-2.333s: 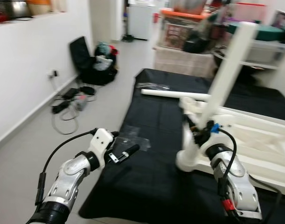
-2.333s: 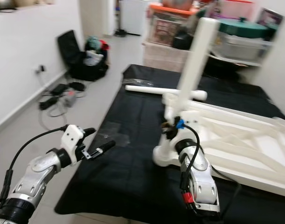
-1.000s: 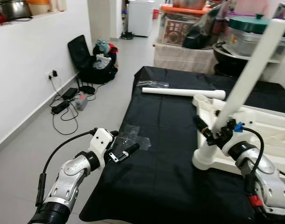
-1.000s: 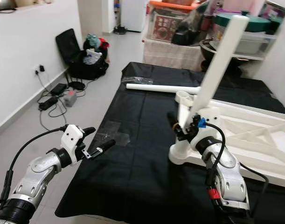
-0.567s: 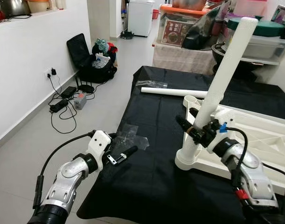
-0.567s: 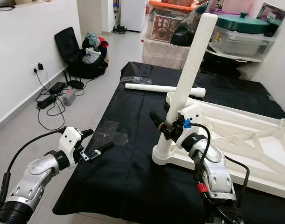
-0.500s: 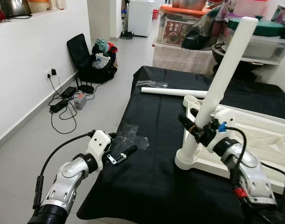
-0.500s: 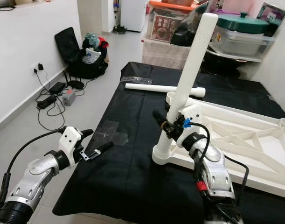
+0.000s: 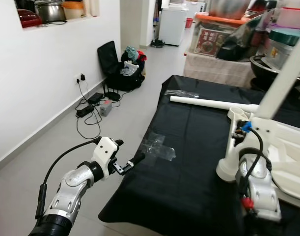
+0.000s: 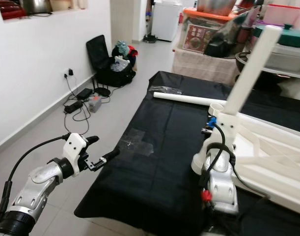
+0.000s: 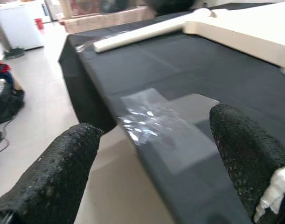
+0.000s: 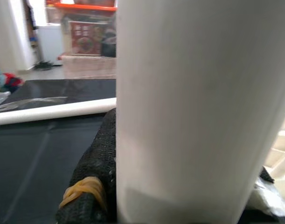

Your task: Building children table

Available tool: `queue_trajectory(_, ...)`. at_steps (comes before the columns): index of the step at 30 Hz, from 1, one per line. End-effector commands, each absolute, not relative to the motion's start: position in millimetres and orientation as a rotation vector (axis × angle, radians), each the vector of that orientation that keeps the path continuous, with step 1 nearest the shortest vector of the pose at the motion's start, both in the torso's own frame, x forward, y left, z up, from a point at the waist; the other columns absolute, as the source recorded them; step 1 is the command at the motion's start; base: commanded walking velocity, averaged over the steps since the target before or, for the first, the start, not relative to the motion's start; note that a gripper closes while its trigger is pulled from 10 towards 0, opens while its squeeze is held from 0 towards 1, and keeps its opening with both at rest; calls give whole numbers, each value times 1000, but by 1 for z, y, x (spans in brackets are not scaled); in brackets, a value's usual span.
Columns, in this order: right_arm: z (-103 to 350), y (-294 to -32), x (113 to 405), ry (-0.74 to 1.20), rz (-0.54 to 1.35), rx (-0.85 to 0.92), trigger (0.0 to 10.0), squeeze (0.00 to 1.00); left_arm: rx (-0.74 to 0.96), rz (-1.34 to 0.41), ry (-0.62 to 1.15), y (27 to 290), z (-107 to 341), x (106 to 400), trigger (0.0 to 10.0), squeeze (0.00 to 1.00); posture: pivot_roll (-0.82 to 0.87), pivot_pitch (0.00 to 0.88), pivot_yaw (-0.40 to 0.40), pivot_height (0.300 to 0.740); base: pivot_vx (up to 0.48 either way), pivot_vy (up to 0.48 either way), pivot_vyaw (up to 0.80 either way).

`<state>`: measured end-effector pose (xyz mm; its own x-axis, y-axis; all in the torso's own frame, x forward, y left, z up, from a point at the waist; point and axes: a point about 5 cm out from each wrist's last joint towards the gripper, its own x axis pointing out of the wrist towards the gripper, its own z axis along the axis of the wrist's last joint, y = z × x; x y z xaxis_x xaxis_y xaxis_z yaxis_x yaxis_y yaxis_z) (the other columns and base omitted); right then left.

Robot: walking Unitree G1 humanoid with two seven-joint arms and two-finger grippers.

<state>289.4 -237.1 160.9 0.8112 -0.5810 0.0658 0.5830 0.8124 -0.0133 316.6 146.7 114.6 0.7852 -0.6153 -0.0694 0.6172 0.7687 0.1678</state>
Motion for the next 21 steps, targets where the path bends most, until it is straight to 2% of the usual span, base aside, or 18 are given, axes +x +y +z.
queue_trajectory(1,123,-248,270,120,-773,-92,0,0,185,-675,4,141,115,319,10000,0,10,0,-85,740,0,0,0)
queue_trajectory(5,115,-242,270,162,-796,-77,0,0,185,-669,2,141,116,319,10000,0,11,0,-84,740,0,0,0)
queue_trajectory(6,112,-240,276,201,-801,-74,4980,0,190,-667,4,141,115,320,10000,0,6,0,-84,740,0,0,0)
queue_trajectory(7,111,-237,279,232,-812,-74,4980,0,193,-666,4,142,115,320,10000,0,6,0,-84,740,0,0,0)
queue_trajectory(8,112,-236,283,260,-816,-77,10000,0,195,-664,5,142,115,321,10000,0,3,0,-84,740,0,0,0)
queue_trajectory(15,114,-225,290,282,-742,-17,10000,0,186,-666,-3,136,115,321,10000,0,17,0,-96,740,0,0,0)
queue_trajectory(21,116,-220,299,294,-616,41,10000,0,194,-652,15,144,110,317,10000,0,10,0,-89,740,0,0,0)
